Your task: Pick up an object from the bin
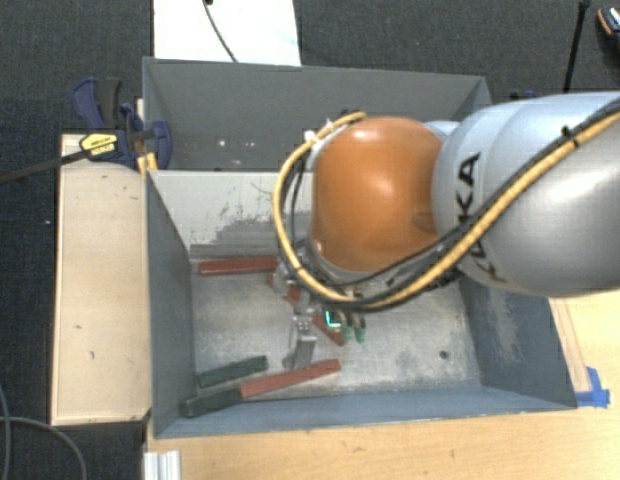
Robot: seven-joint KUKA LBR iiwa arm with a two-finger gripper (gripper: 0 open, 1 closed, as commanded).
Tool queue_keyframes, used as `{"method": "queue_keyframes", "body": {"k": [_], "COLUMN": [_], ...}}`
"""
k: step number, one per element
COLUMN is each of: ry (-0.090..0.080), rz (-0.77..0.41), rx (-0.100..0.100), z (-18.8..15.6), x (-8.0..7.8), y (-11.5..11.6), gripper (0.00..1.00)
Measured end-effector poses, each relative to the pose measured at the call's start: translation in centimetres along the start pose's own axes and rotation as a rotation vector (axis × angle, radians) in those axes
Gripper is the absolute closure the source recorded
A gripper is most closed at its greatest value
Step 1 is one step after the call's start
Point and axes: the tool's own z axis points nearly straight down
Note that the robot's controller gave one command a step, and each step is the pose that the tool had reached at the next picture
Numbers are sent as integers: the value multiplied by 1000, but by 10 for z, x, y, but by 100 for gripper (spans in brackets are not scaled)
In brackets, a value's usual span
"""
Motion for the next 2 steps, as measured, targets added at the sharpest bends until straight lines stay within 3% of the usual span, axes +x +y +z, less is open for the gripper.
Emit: {"method": "queue_keyframes", "body": {"k": [1,2], "ry": [-7,-12], "rz": [5,-44], "rx": [-2,-3], "z": [-3,68], "x": [-2,-2], "y": [-1,-11], "gripper": [0,0]}}
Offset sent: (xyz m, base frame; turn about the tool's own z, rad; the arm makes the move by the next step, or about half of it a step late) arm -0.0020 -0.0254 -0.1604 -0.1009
